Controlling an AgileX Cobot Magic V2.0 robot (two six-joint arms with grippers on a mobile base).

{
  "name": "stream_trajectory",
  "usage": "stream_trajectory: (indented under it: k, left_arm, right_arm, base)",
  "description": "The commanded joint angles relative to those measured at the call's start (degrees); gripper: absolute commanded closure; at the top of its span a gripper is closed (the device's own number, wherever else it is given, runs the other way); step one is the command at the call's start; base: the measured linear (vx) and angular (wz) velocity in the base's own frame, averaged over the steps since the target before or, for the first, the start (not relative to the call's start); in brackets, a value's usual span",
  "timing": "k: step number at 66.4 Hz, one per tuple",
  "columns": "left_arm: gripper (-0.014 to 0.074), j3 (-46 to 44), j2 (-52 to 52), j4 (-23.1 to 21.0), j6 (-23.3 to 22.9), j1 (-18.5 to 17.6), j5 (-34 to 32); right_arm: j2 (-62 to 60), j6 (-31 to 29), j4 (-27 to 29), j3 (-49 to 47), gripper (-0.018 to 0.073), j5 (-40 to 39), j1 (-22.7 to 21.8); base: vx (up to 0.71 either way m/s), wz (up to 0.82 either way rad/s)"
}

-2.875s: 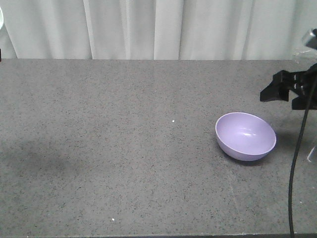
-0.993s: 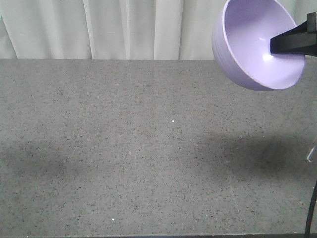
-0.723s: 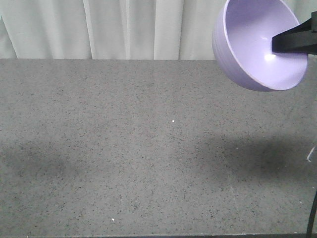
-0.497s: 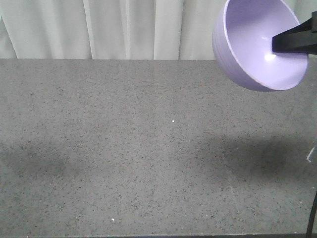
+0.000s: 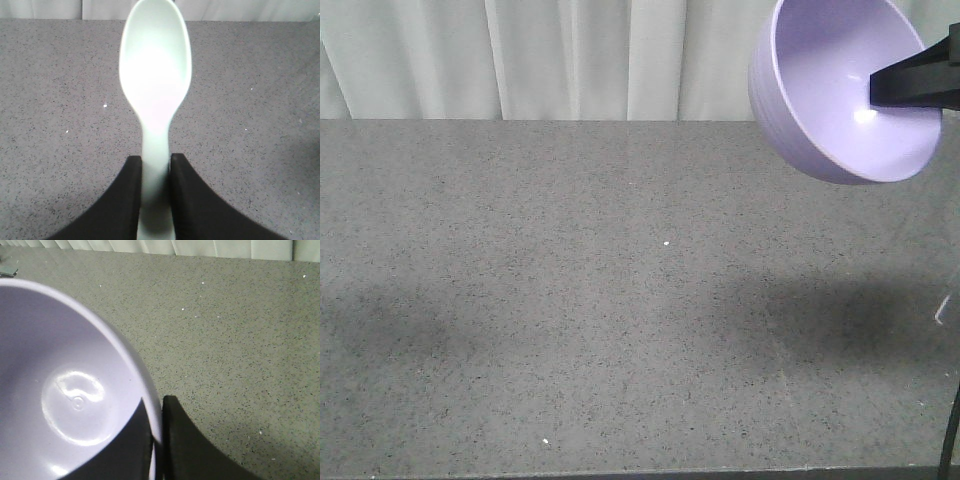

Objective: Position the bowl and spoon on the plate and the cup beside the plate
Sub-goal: 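Lift the bowl with the right gripper and the spoon with the left, then drive the base away holding the bowl and spoon aloft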

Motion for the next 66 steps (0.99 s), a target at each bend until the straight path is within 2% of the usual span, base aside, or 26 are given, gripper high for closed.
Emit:
stream_trajectory:
  k: [1,32,66]
  left_arm:
    - [0.0604,-1.53,-1.31,-2.16,-0.01,-0.05,-3.08]
    - [0.0604,-1.53,-1.31,-2.16,-0.01,-0.05,-3.08]
    - [0.0604,-1.53,-1.31,-2.16,-0.01,-0.05,-3.08]
  right_arm:
    - [-1.44,-0.62,3.28,-1.62,0.0565,-1.67,-0.17]
    - [-1.44,-0.62,3.28,-1.62,0.0565,-1.67,-0.17]
    - [-1.44,-0.62,3.28,-1.62,0.0565,-1.64,-0.17]
  base:
    - [-0.01,-0.05]
    - [-0.02,-0.17]
    - [-0.02,-0.39]
